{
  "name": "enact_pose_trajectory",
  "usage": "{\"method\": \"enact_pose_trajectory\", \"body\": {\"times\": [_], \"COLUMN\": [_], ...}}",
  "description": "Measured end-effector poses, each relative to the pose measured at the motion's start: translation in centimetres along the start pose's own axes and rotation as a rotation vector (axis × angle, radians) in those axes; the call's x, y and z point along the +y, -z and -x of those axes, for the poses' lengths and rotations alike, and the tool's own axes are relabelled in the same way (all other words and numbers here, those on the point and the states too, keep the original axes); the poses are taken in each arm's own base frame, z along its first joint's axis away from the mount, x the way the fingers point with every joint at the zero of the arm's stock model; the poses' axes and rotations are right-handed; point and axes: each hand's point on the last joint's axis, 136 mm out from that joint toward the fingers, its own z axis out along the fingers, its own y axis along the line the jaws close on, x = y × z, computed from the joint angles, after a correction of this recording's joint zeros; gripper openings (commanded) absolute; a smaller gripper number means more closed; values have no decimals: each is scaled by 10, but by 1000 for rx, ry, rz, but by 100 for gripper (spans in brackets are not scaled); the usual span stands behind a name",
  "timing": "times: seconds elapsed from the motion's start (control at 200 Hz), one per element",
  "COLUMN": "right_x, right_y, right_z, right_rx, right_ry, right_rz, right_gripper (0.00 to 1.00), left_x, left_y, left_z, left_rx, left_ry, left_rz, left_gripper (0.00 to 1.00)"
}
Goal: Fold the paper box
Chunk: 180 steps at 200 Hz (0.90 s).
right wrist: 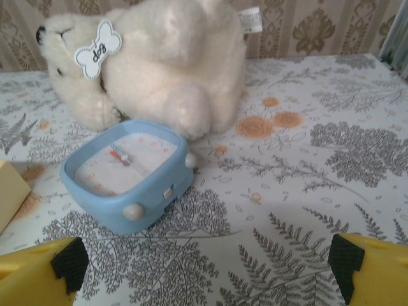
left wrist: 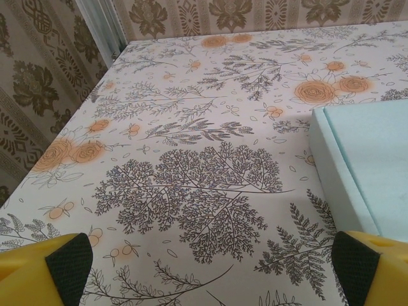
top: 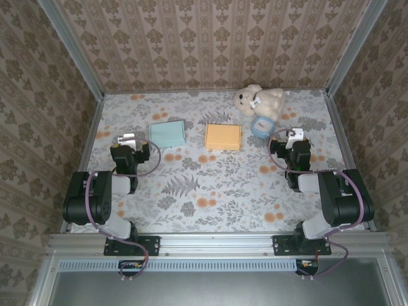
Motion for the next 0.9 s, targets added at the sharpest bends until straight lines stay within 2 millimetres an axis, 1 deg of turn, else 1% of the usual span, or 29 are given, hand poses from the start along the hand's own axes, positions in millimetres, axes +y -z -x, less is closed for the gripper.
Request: {"method": "enact_pose_trajectory", "body": {"times": [0.235,0.9], "right_x": [2,2], "right_y": [0,0], "right_z": [-9,-11], "right_rx": [36,46], "right_ry": [5,6], "right_rz": [12,14], "right_gripper": [100,100], "left_x": [0,-3], "left_y": [0,0], "left_z": [0,0], "left_rx": [0,0], "left_ry": [-3,-15], "left_rz": [0,-3], "left_gripper": [100,100]}}
